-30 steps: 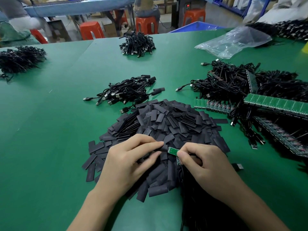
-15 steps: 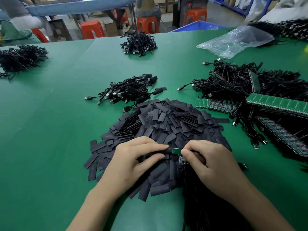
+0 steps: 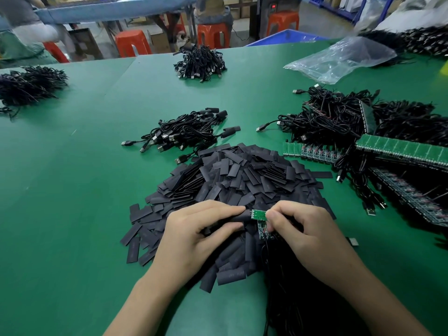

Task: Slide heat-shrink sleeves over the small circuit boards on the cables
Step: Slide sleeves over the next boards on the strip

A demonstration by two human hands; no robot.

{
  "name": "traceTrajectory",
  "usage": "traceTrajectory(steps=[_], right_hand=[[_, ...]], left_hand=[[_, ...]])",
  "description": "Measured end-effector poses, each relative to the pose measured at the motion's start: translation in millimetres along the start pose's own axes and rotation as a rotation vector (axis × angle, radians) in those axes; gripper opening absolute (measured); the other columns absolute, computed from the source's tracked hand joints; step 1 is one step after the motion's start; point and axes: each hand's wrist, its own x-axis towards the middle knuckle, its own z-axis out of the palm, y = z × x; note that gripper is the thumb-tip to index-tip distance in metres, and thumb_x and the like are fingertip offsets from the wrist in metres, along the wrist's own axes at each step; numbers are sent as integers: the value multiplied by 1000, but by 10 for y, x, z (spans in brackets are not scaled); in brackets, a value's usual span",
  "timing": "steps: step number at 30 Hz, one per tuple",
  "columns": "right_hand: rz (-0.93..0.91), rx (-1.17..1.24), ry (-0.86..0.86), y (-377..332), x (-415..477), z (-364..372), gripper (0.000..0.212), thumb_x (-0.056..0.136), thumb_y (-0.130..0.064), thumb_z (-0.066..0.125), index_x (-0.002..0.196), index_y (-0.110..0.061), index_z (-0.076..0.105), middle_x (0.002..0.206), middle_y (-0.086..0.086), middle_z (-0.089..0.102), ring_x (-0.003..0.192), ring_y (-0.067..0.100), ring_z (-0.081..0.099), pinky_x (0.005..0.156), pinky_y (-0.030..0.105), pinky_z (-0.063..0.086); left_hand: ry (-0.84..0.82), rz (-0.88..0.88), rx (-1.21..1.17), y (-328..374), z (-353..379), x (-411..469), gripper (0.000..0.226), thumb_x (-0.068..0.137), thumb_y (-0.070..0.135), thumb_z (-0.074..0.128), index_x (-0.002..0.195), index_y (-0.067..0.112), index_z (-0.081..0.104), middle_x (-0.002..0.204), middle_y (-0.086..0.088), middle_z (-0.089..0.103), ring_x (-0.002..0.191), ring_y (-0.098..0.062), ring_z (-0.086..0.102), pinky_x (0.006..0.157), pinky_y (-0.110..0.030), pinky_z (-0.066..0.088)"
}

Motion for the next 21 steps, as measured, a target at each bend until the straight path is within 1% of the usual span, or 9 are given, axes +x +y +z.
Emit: traceTrajectory(steps=[3,4,6,8,12,15,16,18,21], right_hand=[[6,19,-12,-6,2,-11,31,98,-42,53,74,-25,63,60,8,53,52,18,46,53,33,34],[7,23,-15,-6,0,-15,31,100,-40,55,74,-25,63,60,8,53,52,19,45,52,32,33],[11,26,-17,-2,-4,-17,30,103,-33,58,75,-23,64,58,7,50,48,11,39,49,27,29],[18,18,-19,-3,-10,-3,29,101,-32,58,75,-23,64,55,4,48,47,6,37,48,22,27],[23,3,-26,-9,-14,33,29,99,-33,59,73,-24,63,50,-6,44,46,6,38,48,20,25],[10,-43,-28,-10,-11,37,29,98,-35,58,71,-25,62,51,-12,48,47,6,41,49,19,27],[-2,-84,-22,-10,-11,39,29,98,-37,57,71,-27,62,53,-14,50,49,6,45,50,19,28],[-49,-198,7,-13,-14,44,29,100,-39,55,73,-29,61,61,-19,56,59,4,53,55,19,32],[-145,-330,50,-42,-22,51,23,97,-39,53,80,-29,64,73,-17,61,73,3,55,65,30,46]], left_hand=[[-6,-38,-44,3,-4,13,22,87,22,79,108,18,79,104,16,74,96,-6,72,84,-18,52],[-10,-46,-49,1,-3,13,22,87,22,79,108,18,79,104,16,74,96,-6,72,84,-18,52],[-14,-49,-49,-5,-1,8,22,87,21,79,109,18,79,105,16,74,96,-5,72,85,-18,52],[-14,-40,-35,-5,6,0,22,87,21,79,109,18,79,106,16,74,97,-5,72,85,-18,52],[7,-29,9,9,34,-15,22,88,22,78,110,18,79,106,15,74,97,-4,71,85,-18,51],[11,-9,45,14,33,-16,22,90,22,76,112,18,78,108,14,73,98,-4,70,87,-18,51],[8,10,61,12,29,-16,23,91,21,76,113,17,78,109,12,73,99,-4,69,88,-19,52],[-1,60,103,0,18,-22,23,91,19,77,113,15,78,110,10,73,101,-4,69,89,-21,53],[-9,127,165,-13,19,-25,21,91,16,78,112,15,78,108,7,73,101,-4,68,89,-21,54]])
